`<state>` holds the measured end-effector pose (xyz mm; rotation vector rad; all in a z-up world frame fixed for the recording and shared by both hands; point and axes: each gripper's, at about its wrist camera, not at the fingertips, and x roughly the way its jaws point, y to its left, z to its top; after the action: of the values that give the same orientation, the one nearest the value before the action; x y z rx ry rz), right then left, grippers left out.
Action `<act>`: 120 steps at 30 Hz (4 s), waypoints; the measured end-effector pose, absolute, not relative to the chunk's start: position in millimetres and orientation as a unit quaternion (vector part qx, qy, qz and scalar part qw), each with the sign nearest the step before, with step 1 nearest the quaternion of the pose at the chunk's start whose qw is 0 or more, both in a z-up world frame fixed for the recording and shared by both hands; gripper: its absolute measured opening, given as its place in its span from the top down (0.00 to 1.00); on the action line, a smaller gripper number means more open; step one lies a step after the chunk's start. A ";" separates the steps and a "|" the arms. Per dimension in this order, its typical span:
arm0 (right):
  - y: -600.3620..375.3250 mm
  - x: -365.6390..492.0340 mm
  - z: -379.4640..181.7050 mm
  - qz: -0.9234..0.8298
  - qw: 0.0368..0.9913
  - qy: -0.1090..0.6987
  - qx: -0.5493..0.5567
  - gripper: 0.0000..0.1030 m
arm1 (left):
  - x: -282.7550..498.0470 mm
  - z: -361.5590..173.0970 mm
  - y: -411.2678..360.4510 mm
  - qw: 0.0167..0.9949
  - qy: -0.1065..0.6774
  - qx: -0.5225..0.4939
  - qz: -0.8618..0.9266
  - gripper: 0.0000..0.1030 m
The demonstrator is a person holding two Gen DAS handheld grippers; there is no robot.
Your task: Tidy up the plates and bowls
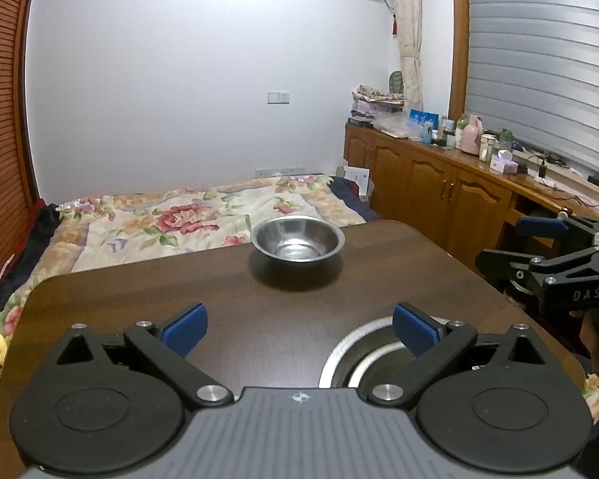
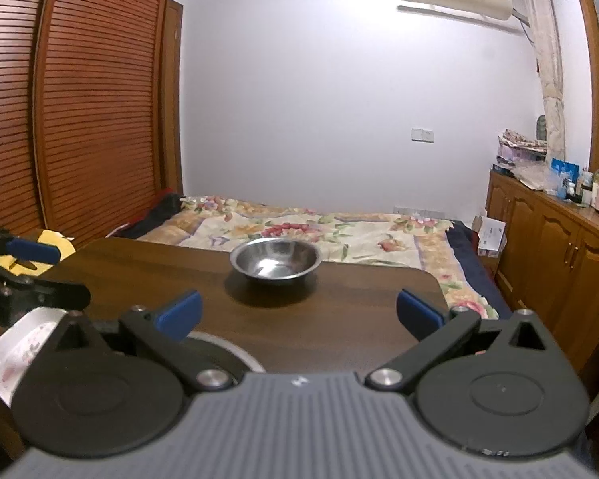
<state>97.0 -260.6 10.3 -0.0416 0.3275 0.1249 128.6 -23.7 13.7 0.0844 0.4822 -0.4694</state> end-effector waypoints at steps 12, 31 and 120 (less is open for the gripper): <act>-285.7 150.4 32.3 0.075 0.985 0.153 -0.034 0.00 | 182.8 26.1 -43.2 0.945 0.237 0.060 -0.215 0.02; -294.8 259.5 -13.4 0.137 0.967 0.212 0.018 0.00 | 288.5 -1.7 -92.7 0.939 0.263 0.097 -0.198 0.06; -283.0 190.4 11.5 0.176 0.939 0.270 0.116 0.80 | 200.3 34.5 -61.7 0.913 0.287 0.028 -0.287 0.77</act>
<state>190.4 -283.0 11.5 0.2376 0.5517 0.3589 200.3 -61.7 34.5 0.0585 0.5904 -0.5921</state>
